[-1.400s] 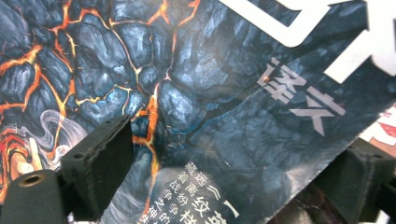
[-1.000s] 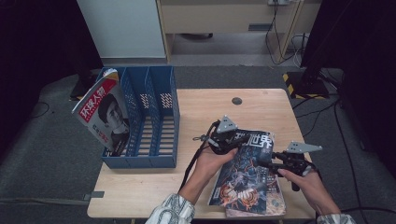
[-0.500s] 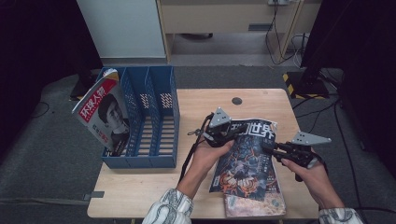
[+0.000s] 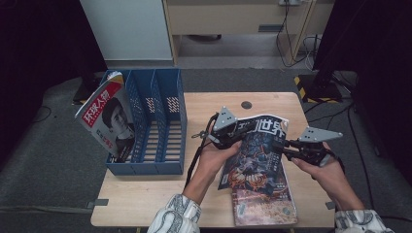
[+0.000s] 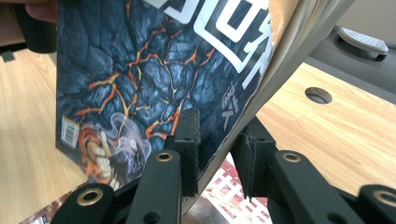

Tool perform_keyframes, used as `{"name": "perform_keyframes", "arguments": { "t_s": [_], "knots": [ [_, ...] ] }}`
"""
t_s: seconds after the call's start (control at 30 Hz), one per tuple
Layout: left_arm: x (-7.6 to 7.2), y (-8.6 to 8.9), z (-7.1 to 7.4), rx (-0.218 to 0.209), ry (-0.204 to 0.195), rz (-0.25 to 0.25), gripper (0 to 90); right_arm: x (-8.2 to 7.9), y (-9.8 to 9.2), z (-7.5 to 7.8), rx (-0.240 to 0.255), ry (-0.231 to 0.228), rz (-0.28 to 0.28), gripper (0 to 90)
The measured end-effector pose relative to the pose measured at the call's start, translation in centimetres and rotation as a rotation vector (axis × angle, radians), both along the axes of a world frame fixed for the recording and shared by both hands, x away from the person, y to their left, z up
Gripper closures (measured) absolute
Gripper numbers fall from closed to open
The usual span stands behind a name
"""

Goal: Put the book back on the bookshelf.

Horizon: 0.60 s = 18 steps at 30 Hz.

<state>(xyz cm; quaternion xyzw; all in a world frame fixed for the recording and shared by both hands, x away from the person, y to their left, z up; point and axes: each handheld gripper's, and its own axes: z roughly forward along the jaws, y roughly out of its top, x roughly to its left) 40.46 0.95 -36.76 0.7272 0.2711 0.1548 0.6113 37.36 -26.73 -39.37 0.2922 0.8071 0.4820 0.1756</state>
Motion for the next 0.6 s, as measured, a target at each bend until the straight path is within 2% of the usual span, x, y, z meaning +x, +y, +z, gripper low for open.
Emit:
{"name": "perform_keyframes", "arguments": {
  "t_s": [0.13, 0.27, 0.43, 0.6],
  "knots": [
    [0.1, 0.1, 0.7, -0.025, -0.050, 0.006, 82.4, 0.3, 0.2, 0.9, -0.037, -0.020, -0.007, 73.0],
    [0.1, 0.2, 1.0, -0.040, -0.083, -0.002, 82.3, 0.6, 0.4, 1.7, -0.058, -0.050, -0.045, 75.0],
    [-0.1, 1.1, 0.5, -0.061, -0.088, -0.010, 82.2, 0.5, 0.6, 1.9, -0.060, -0.041, -0.022, 75.6],
    [-0.6, 2.0, 0.1, -0.083, -0.082, -0.048, 80.0, 0.2, 0.7, 1.9, -0.052, -0.049, 0.007, 75.7]
  ]
}}
